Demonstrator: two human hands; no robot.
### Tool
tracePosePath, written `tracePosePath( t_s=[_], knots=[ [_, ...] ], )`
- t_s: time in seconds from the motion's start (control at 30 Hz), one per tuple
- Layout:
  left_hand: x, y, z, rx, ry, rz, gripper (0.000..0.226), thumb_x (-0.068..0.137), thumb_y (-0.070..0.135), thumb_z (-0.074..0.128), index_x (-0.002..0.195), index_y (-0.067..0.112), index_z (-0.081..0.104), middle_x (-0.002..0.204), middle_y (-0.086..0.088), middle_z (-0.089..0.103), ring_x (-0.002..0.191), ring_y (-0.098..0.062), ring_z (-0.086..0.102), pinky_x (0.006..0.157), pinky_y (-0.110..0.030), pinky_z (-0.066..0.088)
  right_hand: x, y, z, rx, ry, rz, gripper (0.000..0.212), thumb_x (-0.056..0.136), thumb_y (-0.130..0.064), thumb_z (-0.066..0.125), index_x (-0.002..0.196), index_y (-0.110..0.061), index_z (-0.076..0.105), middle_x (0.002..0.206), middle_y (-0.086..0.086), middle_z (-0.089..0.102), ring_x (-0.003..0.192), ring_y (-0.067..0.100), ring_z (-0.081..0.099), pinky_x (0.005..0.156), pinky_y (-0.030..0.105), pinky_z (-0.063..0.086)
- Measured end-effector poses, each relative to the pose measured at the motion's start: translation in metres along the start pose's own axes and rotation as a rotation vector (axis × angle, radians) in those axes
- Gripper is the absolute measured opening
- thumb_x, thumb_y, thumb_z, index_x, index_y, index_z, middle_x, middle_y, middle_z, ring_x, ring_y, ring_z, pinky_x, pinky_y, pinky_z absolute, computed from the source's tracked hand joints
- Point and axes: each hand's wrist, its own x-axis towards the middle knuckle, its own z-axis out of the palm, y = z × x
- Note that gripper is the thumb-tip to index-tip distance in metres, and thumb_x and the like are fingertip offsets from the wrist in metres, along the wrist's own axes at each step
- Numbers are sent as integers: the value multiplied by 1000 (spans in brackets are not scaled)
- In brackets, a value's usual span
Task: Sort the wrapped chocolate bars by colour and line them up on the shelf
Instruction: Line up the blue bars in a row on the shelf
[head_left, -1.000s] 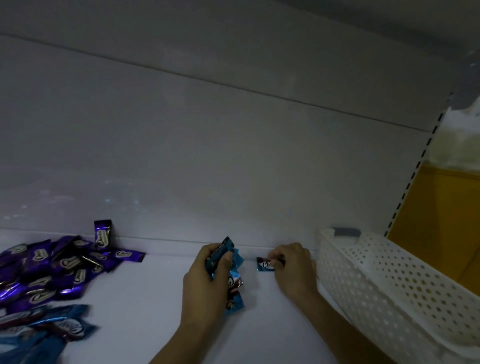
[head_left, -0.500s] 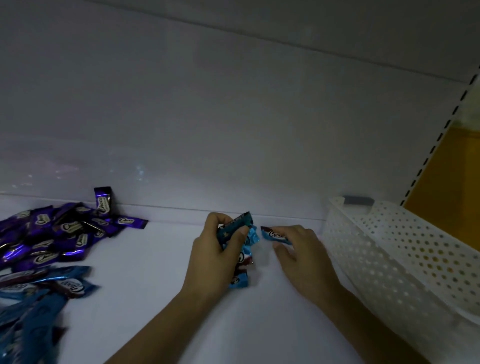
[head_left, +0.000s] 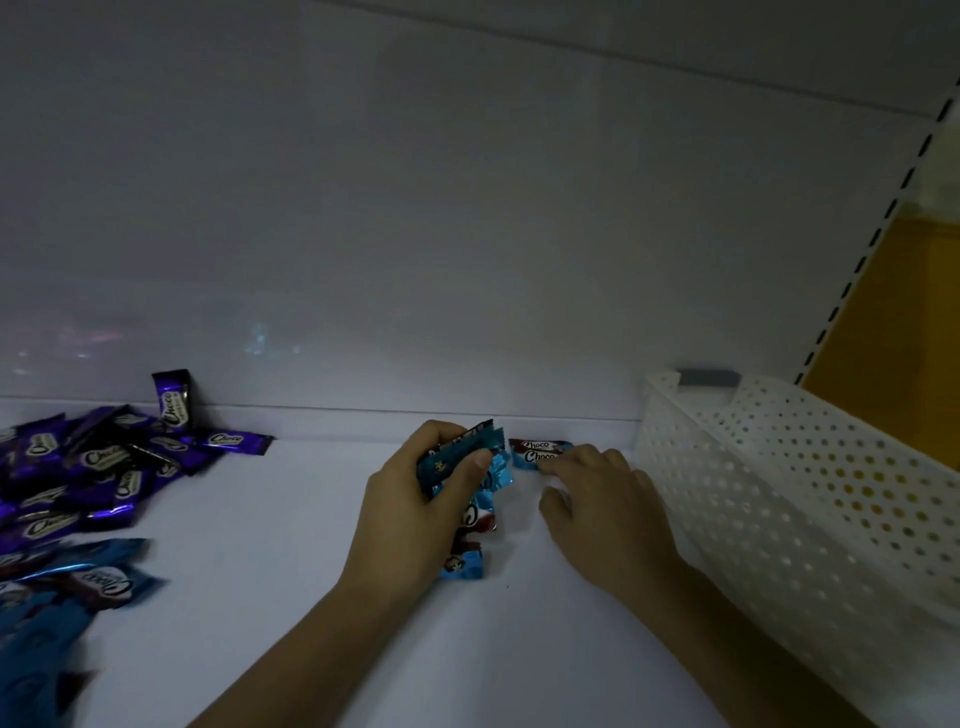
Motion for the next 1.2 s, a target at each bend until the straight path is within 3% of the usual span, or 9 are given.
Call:
tracePosePath(
  t_s=[0.2, 0.37, 0.5, 0.6, 0.67, 0.77, 0.93, 1.1, 1.2],
  knots=[
    [1, -1, 0, 2, 3, -108, 23, 88, 29, 64, 107, 33, 51, 94, 10, 69, 72, -16, 72, 59, -30, 58, 0, 0, -1, -2, 7, 7, 40, 95, -28, 36, 133, -32, 47, 134, -10, 47, 115, 13, 43, 92, 31, 32],
    [1, -1, -1, -50, 4, -128, 19, 87, 29, 65, 89, 19, 49, 77, 9, 70, 62, -17, 70, 51, -26, 54, 0, -1, -3, -16, 20, 5, 39, 96, -26, 36, 133, -31, 47, 132, -10, 49, 115, 11, 42, 94, 28, 30],
    [2, 1, -3, -72, -27, -84, 16, 90, 27, 61, 91, 13, 54, 73, 6, 69, 58, -8, 67, 48, -18, 49, -1, -10, -15, 536, 194, 82, 22, 97, -18, 43, 104, -23, 64, 94, -5, 69, 83, 10, 62, 73, 24, 45],
    [1, 4, -4, -65, -83, -52, 16, 92, 26, 59, 92, 11, 59, 76, -4, 69, 62, -12, 66, 52, -19, 50, -2, -26, -30, 1144, -72, 206, 22, 97, -20, 46, 89, -20, 67, 72, -3, 71, 65, 4, 65, 59, 14, 46],
    [2, 5, -4, -59, -112, -28, 11, 93, 23, 57, 93, 13, 62, 78, -3, 69, 66, -11, 67, 56, -18, 51, -3, -29, -32, 1216, -199, 206, 22, 96, -23, 49, 90, -19, 69, 78, 1, 73, 68, 7, 66, 57, 14, 46],
    [0, 6, -4, -64, -127, -29, 13, 95, 24, 54, 103, 22, 64, 88, 4, 72, 78, -12, 71, 63, -22, 55, -1, -26, -33, 1293, -142, 268, 20, 95, -18, 51, 89, -14, 70, 76, 3, 72, 64, 12, 64, 56, 20, 46],
    [0, 7, -2, -175, 36, -122, 14, 96, 28, 52, 103, 28, 65, 88, 1, 74, 74, -12, 72, 47, -17, 49, 2, -11, -39, 1341, -31, 400, 20, 97, -19, 49, 88, -14, 66, 51, 1, 60, 41, 10, 50, 43, 21, 41],
    [5, 5, -3, -243, 215, -141, 13, 97, 27, 52, 93, 28, 65, 84, 2, 73, 73, -10, 72, 50, -16, 50, 6, -12, -42, 1508, -109, 460, 20, 95, -24, 53, 92, -10, 66, 75, 9, 74, 57, 18, 68, 48, 23, 52],
    [6, 5, -5, -269, 236, -148, 12, 97, 28, 52, 94, 26, 64, 82, 3, 73, 73, -10, 72, 51, -16, 50, 8, -11, -41, 1395, -100, 478, 19, 92, -29, 58, 89, -11, 65, 80, 9, 74, 64, 18, 71, 51, 23, 54]
  ],
)
